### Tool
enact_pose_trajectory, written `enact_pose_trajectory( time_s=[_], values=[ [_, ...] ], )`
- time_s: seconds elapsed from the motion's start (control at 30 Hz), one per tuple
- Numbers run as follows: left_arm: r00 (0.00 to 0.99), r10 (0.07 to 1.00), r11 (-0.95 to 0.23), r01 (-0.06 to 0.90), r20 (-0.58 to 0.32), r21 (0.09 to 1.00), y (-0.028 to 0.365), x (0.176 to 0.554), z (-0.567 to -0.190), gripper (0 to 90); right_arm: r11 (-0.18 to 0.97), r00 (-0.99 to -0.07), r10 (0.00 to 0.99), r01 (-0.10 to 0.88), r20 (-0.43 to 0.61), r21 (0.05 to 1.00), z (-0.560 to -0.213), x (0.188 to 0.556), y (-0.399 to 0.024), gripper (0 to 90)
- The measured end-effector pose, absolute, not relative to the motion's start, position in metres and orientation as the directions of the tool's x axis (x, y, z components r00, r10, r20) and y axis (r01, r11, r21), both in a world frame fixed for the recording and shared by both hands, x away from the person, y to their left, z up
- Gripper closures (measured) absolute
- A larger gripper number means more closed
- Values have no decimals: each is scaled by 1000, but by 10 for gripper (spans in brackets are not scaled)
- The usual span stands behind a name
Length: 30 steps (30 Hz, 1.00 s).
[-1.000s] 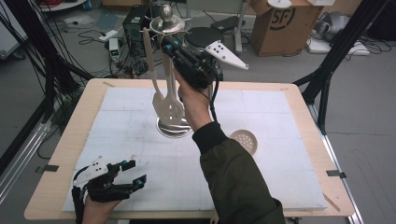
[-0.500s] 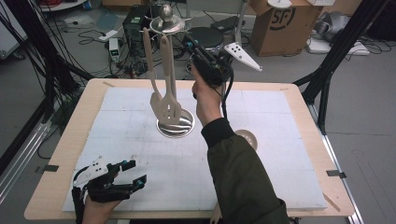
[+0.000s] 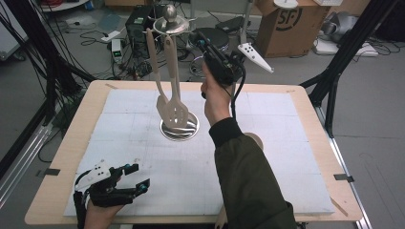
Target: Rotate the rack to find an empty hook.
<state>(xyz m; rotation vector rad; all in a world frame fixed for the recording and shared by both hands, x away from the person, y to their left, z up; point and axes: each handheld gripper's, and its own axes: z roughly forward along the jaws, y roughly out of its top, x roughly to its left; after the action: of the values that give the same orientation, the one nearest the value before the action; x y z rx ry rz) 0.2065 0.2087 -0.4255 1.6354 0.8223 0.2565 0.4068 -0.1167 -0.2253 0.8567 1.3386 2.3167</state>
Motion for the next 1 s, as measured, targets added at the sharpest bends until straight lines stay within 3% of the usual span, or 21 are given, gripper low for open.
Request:
enact_pose_trajectory(
  time_s=[1.0],
  values=[
    [719,638,-14,369,-276,929,212,206,-425,257,-469,-783,547,5,296,883,-218,405,-105,899]
  ],
)
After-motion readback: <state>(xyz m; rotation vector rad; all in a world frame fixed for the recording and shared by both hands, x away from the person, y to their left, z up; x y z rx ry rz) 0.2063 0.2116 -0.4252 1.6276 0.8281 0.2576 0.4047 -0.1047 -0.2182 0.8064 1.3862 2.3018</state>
